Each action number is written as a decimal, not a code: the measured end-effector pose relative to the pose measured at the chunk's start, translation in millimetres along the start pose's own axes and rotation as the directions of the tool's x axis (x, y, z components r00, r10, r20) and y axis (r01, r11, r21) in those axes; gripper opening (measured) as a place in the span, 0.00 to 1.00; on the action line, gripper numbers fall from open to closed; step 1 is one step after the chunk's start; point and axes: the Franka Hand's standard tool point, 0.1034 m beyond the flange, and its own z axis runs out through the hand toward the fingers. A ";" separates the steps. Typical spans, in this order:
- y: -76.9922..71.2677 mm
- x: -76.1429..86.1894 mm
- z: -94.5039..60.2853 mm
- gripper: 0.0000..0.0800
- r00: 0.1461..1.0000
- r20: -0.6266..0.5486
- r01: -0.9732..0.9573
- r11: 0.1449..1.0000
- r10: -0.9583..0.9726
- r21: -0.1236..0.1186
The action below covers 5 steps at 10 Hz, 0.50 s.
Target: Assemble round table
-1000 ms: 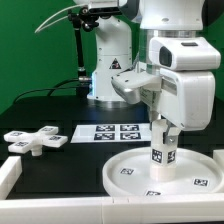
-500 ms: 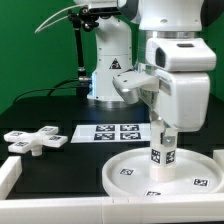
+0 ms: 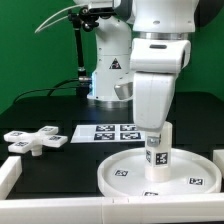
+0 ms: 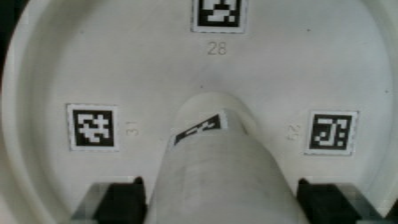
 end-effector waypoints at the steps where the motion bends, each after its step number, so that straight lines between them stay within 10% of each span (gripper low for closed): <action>1: -0.2 0.0 0.0 0.51 0.999 0.000 -0.036 0.999 0.036 0.001; 5: -1.8 0.5 0.0 0.51 0.909 -0.008 -0.415 0.909 0.416 0.018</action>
Offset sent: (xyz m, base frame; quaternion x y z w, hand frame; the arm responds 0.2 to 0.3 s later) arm -0.0059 -0.0030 -0.0012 0.0192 0.0118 0.2746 0.9613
